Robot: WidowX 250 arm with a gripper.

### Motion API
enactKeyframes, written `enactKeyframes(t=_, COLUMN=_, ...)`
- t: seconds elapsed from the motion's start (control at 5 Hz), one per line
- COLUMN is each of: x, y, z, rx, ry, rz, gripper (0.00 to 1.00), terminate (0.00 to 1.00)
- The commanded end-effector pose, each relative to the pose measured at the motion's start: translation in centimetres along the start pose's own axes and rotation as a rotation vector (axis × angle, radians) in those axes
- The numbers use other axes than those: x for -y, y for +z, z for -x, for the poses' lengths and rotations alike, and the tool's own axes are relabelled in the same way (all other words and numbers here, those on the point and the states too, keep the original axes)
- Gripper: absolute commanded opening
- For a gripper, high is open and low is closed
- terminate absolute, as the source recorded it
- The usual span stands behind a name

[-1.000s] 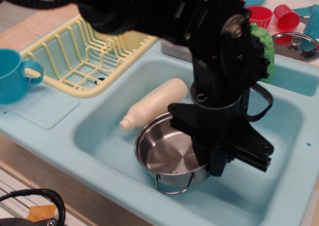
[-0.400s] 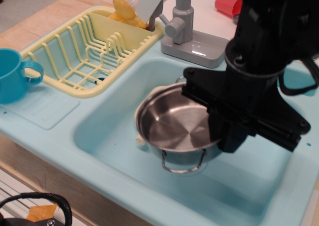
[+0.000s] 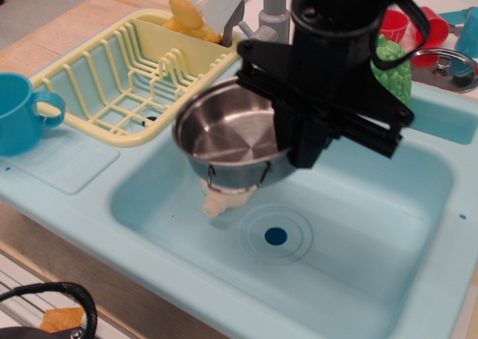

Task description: Put pot or pan from sink into drying rack

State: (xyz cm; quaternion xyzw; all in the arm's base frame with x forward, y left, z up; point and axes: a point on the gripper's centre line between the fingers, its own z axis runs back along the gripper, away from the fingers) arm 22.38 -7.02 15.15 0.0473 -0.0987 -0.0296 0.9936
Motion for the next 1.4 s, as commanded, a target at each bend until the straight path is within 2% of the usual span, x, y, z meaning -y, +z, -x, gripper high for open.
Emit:
enactKeyframes(t=0.0, x=-4.1, y=1.1, z=-3.5, rx=0.105, ry=-0.018, rz=-0.018, gripper=0.00, terminate=0.00)
enactKeyframes(t=0.2, x=-6.3, y=0.9, z=-4.5, rx=0.059, ry=0.001, rz=-0.019, gripper=0.00, terminate=0.00)
enactKeyframes(t=0.4, x=-9.0, y=0.3, z=-4.5, rx=0.055, ry=0.023, rz=-0.009, gripper=0.00, terminate=0.00)
enactKeyframes(t=0.6, x=-11.4, y=0.0, z=-4.0, rx=0.014, ry=0.047, rz=0.000, gripper=0.00, terminate=0.00)
enactKeyframes(t=0.8, x=-13.4, y=-0.4, z=-2.9, rx=0.044, ry=0.061, rz=0.013, gripper=0.00, terminate=0.00)
enactKeyframes(t=1.0, x=-14.9, y=-1.0, z=-2.4, rx=0.096, ry=0.011, rz=0.091, gripper=1.00, terminate=0.00)
enactKeyframes(t=1.2, x=-14.9, y=-1.0, z=-2.4, rx=0.096, ry=0.011, rz=0.091, gripper=1.00, terminate=1.00)
